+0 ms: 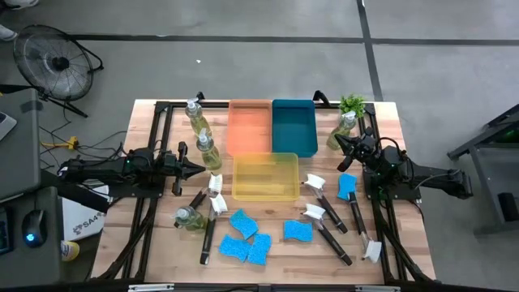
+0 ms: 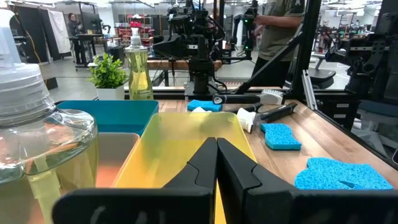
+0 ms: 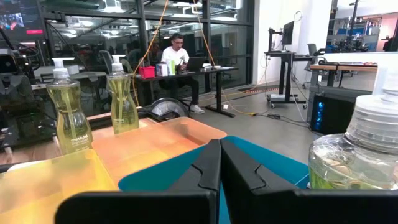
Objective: Pick & Place Kitchen Sink Supplies
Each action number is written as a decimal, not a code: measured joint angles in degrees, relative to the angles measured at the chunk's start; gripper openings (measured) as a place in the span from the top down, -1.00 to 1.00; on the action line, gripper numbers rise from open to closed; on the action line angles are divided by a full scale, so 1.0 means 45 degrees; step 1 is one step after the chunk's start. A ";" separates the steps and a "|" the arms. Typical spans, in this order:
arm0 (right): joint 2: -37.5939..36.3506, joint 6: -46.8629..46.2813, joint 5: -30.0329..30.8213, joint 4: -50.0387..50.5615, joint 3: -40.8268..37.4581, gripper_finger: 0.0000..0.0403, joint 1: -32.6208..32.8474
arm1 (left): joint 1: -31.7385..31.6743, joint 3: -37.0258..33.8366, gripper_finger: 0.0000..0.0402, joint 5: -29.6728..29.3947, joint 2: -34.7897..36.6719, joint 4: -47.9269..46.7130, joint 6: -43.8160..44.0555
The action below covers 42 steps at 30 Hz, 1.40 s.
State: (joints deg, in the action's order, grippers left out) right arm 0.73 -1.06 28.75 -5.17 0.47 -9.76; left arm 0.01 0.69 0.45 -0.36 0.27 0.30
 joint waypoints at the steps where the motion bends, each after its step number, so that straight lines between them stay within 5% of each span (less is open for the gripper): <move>1: -0.0005 0.0000 0.0000 0.0000 0.0000 1.00 0.0000 | 0.0000 0.0000 1.00 0.0000 -0.0001 0.0000 0.0000; 28: -0.0005 -0.0026 -0.0005 0.0000 0.0000 1.00 -0.0003 | 0.0000 0.0000 1.00 0.0000 0.0000 0.0000 0.0000; 37: 0.0041 -0.2262 -0.0185 -0.0060 0.0031 1.00 -0.0005 | 0.0003 0.0000 1.00 0.0000 -0.0004 0.0000 0.0000; 42: 0.0666 -0.2676 -0.0248 0.1785 0.1060 1.00 -0.0005 | 0.0000 0.0000 1.00 0.0000 -0.0002 0.0000 0.0000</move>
State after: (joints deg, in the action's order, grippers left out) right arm 3.73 -13.10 27.64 2.86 5.24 -9.78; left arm 0.01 0.69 0.45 -0.37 0.27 0.30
